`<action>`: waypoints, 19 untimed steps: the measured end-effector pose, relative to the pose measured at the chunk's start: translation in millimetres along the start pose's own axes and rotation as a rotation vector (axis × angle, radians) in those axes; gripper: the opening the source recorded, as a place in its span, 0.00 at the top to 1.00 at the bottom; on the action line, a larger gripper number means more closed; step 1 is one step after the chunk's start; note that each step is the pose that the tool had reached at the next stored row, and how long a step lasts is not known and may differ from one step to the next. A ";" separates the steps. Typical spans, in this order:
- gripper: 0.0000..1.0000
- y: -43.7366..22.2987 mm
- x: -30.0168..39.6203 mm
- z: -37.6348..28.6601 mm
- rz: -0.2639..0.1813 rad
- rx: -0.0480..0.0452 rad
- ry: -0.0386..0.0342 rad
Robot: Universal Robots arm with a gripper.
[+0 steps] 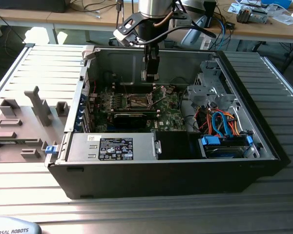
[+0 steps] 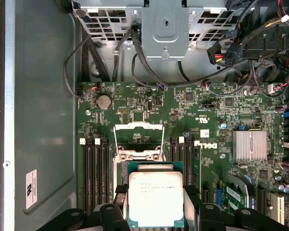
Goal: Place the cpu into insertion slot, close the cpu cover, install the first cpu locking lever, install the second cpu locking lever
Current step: 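Place the cpu into insertion slot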
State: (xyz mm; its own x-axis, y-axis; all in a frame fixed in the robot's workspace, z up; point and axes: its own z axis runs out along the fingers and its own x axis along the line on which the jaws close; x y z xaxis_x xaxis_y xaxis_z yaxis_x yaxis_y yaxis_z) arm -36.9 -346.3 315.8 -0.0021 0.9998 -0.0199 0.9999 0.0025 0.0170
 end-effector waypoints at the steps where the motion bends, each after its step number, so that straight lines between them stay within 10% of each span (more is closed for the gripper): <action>1: 0.46 0.0 0.0 0.1 0.000 0.0001 -0.0002; 19: 0.46 -0.1 0.1 5.9 0.000 0.0000 -0.0001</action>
State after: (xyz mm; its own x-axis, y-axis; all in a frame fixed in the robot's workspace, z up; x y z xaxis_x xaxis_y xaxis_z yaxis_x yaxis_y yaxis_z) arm -36.9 -346.3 309.9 -0.0022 0.9998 -0.0200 0.9999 0.0026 0.0170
